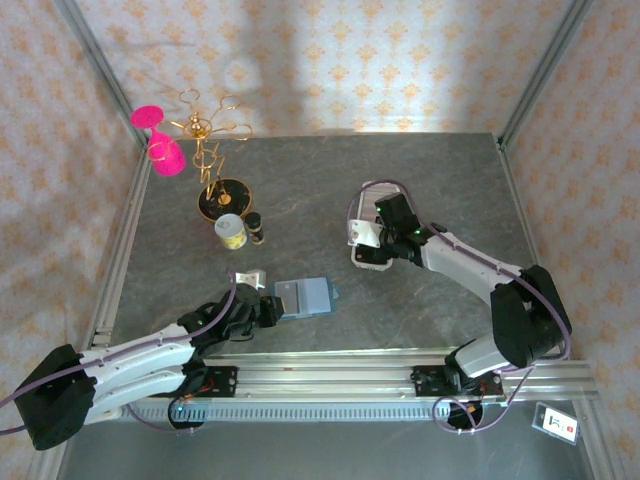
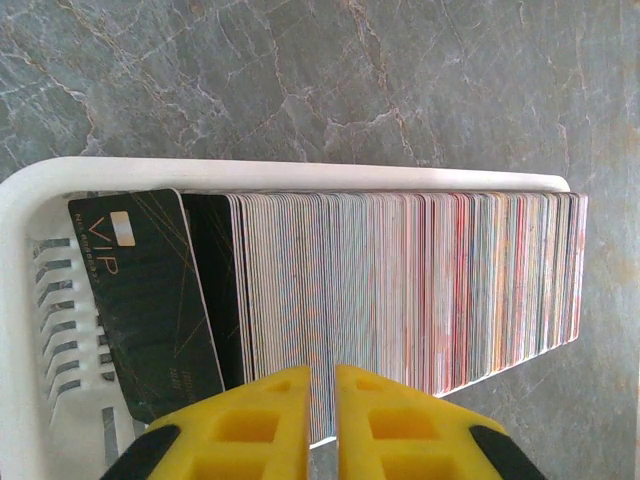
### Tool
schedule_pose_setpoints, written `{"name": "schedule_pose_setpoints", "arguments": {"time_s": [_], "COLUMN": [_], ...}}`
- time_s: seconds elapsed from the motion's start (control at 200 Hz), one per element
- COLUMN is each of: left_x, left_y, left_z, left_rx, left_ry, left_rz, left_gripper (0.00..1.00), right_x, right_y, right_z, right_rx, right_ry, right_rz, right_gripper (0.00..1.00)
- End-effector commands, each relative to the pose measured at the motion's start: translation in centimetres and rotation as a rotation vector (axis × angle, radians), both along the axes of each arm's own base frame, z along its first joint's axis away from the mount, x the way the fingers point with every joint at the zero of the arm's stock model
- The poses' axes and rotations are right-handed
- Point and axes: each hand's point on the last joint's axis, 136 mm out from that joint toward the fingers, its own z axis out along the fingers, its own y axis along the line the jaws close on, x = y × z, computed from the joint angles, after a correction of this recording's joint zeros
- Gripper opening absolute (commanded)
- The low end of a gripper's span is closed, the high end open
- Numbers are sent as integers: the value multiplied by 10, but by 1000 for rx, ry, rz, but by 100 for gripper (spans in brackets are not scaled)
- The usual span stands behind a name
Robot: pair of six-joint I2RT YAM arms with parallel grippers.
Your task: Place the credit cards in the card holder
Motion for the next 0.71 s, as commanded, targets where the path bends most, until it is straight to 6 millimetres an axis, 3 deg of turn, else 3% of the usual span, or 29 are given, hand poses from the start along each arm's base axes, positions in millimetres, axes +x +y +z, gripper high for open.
{"name": "schedule_pose_setpoints", "arguments": {"time_s": [0.0, 0.07, 0.155, 0.235, 0.491, 0.701], "left_x": [2, 2, 1, 1, 2, 3], "left_y": [0, 1, 1, 2, 3, 4], "left_z": [3, 2, 1, 0, 0, 0], "left_rx": [-29, -27, -29, -25, -24, -21], "left_ry": [-10, -8, -9, -7, -9, -9], "left_rz": [13, 15, 15, 16, 19, 22], "left_gripper": [18, 18, 18, 18, 18, 18], "right_x": [-3, -5, -4, -5, -5, 5], "right_y": [-3, -1, 1, 3, 9, 11], "right_z": [-9, -11, -9, -6, -17, -32], "right_rx": [2, 3, 11, 26, -3, -45], "right_ry": [42, 54, 50, 47, 85, 103], "right_rz": [-16, -13, -9, 1, 32, 23], "right_gripper": [17, 34, 42, 69, 82, 84]}}
